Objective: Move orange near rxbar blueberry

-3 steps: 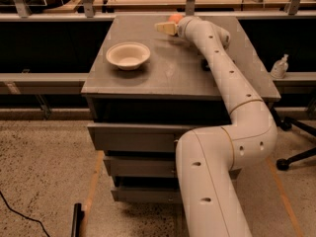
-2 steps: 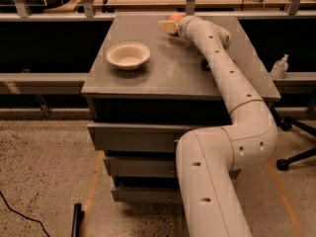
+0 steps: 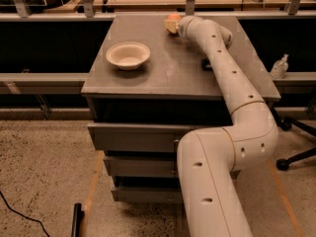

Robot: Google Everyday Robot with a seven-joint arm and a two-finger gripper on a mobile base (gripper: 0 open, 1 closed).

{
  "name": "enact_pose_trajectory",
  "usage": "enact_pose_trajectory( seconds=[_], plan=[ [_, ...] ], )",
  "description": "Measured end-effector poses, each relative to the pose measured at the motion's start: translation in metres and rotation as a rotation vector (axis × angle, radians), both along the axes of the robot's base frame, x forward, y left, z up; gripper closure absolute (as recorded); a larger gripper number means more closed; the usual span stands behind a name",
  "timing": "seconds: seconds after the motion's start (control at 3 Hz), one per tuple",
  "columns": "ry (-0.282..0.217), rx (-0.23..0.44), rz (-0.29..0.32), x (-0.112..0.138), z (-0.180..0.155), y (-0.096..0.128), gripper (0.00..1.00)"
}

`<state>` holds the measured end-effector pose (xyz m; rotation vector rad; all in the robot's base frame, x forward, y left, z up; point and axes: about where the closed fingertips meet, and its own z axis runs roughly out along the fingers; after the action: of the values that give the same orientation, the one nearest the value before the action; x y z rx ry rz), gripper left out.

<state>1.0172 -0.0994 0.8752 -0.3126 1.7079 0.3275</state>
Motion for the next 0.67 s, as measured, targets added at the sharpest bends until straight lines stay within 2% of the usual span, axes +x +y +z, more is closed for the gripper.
enact_pose_trajectory(
  seconds=[0.33, 0.67],
  plan=[
    [0.004, 0.001, 0.031, -0.004, 0.003, 0.008, 0.87],
    [-0.018, -0.010, 0.081, -0.018, 0.031, 0.012, 1.00]
  ],
)
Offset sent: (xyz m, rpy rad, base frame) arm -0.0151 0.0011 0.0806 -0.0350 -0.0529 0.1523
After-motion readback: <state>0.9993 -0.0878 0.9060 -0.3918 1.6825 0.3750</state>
